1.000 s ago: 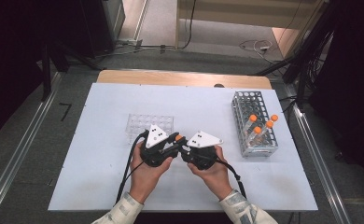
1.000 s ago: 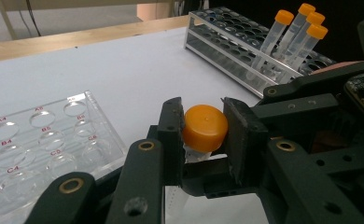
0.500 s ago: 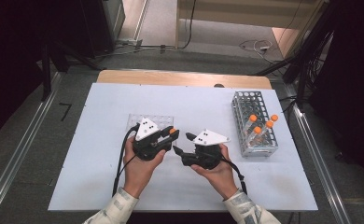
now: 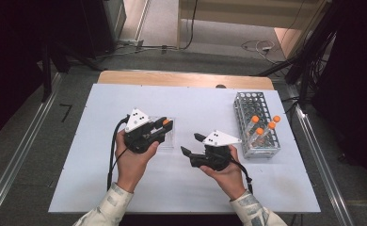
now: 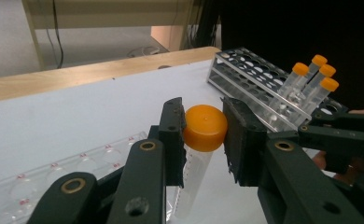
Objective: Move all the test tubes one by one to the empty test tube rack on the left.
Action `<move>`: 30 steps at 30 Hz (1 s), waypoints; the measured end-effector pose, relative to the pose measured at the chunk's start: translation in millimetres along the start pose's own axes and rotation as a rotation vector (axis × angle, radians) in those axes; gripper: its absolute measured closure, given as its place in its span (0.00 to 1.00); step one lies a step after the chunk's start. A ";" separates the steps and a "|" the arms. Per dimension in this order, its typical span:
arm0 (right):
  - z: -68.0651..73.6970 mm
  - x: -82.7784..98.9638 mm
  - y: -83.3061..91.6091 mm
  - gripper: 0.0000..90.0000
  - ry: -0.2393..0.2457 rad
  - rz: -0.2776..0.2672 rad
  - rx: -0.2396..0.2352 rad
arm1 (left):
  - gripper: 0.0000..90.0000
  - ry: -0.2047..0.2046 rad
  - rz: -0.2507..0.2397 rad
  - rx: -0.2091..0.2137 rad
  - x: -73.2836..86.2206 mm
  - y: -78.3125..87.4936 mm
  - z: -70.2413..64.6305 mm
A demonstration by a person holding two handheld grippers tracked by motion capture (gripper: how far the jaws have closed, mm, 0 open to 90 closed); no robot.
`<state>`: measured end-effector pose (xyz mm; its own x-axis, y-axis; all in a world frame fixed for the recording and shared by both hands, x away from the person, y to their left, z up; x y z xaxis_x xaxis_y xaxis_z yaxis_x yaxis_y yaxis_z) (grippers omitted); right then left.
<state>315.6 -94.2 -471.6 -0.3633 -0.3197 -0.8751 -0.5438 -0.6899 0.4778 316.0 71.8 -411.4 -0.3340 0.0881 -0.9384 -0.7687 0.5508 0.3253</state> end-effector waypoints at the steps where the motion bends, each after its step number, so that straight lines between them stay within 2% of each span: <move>1: -0.1 0.3 -0.1 0.35 -0.003 0.001 0.000 | 0.78 0.000 -0.003 -0.005 -1.7 1.3 2.0; 13: -0.3 0.5 -0.1 0.35 -0.005 0.002 0.001 | 0.78 0.012 -0.020 -0.061 -9.0 2.5 24.0; 21: -0.5 0.4 0.1 0.32 -0.004 0.000 -0.001 | 0.78 -0.002 -0.008 -0.086 -7.4 -3.1 29.1; 26: -1.0 0.2 0.1 0.31 -0.002 -0.002 0.000 | 0.78 0.005 0.000 -0.086 -2.4 -7.9 30.3; 30: -0.8 0.5 -0.1 0.30 -0.001 -0.002 0.000 | 0.78 -0.023 0.013 -0.093 5.9 -12.4 28.4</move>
<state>316.0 -94.8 -472.1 -0.3625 -0.3179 -0.8761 -0.5448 -0.6904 0.4760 339.0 89.1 -424.3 -0.3323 0.1148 -0.9362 -0.8121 0.4700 0.3458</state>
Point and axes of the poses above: each handheld gripper's, and its own axes: y roughly backward along the jaws, x roughly out of its underside, z roughly to its left, the point moved 6 cm from there along -y, roughly forward along the jaws, and after that the axes turned 4 degrees about -y, right-handed, at the moved point
